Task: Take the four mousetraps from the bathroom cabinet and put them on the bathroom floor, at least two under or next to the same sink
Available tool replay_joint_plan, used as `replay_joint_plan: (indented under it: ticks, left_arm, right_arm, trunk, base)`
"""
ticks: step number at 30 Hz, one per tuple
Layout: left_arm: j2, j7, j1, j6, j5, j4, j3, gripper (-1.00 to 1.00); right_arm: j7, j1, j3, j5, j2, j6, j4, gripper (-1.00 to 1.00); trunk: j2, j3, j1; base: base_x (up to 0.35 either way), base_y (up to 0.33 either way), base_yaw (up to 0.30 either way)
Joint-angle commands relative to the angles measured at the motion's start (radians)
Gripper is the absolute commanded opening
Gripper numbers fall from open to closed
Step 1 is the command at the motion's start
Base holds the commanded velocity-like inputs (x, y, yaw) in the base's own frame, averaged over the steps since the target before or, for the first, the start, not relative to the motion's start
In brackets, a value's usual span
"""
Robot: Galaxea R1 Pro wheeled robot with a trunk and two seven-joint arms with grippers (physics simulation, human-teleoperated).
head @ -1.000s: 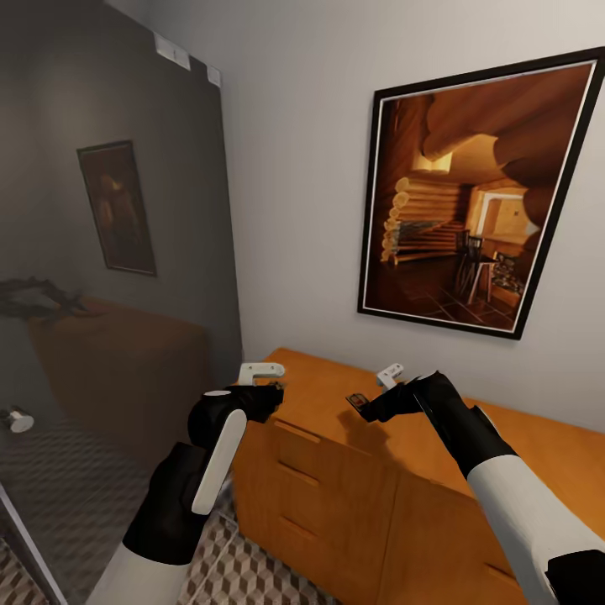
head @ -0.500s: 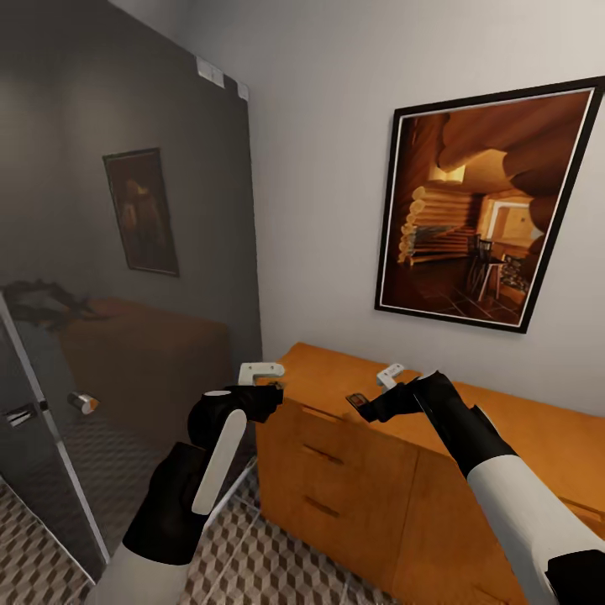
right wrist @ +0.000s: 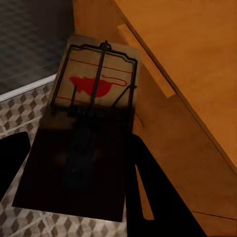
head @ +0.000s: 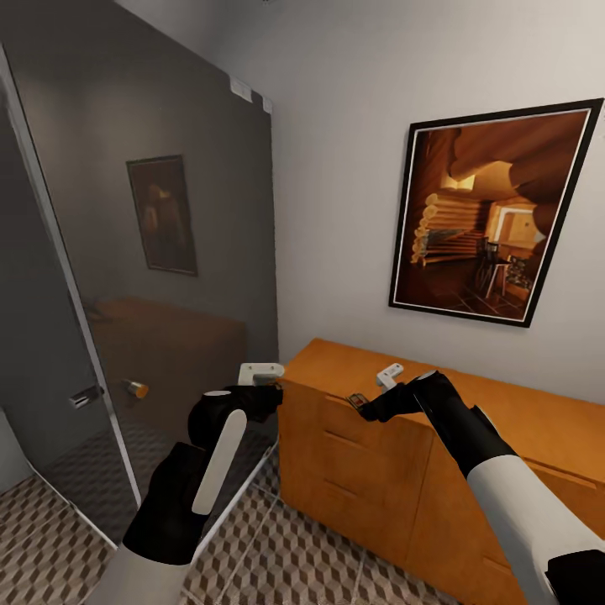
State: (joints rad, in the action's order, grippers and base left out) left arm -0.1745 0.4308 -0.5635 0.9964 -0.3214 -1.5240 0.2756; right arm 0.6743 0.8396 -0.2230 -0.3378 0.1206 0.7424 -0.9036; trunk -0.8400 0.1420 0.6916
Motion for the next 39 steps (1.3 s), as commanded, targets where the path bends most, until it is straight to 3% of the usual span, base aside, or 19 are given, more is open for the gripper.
replay_joint_plan:
  ticks: [1,10,23,26,31,36,39]
  left_arm:
    - [0.0,0.01,-0.001,0.003,-0.01,-0.001,0.001,-1.0]
    - [0.0,0.011,-0.001,0.002,-0.011,-0.001,0.001,-1.0]
    - [0.0,0.014,-0.001,-0.001,-0.007,0.056,0.001,-1.0]
    - [0.0,0.013,-0.001,-0.001,-0.007,0.091,0.001,-1.0]
    - [0.0,0.009,-0.001,-0.079,-0.005,0.234,-0.001,-1.0]
    - [0.019,0.006,-0.001,-0.234,-0.01,0.463,0.0,-1.0]
    - [0.044,0.002,0.01,-0.351,-0.01,0.593,0.0,-1.0]
  right_arm:
    - [0.008,0.001,-0.002,-0.01,0.001,0.002,-0.001,-1.0]
    - [0.008,0.001,-0.001,-0.01,0.001,0.002,-0.001,-1.0]
    - [0.008,-0.004,-0.008,-0.008,-0.003,0.002,0.006,-1.0]
    - [0.008,-0.006,-0.011,-0.009,-0.007,0.002,0.051,-1.0]
    - [0.007,-0.008,-0.055,-0.006,-0.018,-0.055,0.182,-1.0]
    - [-0.006,-0.009,-0.059,0.0,-0.046,-0.214,0.368,-1.0]
    - [-0.066,-0.009,-0.051,0.024,-0.05,-0.327,0.517,-1.0]
  trunk:
    - [0.006,-0.002,-0.004]
    - [0.013,-0.005,-0.008]
    - [0.104,-0.045,-0.058]
    - [0.125,-0.055,-0.069]
    - [0.16,-0.07,-0.088]
    - [0.195,-0.086,-0.107]
    - [0.216,-0.096,-0.119]
  base:
    - [-0.093,0.118,0.0]
    - [-0.019,0.024,0.0]
    - [0.0,0.0,0.0]
    - [0.0,0.0,0.0]
    - [0.0,0.0,0.0]
    - [0.0,0.0,0.0]
    - [0.0,0.0,0.0]
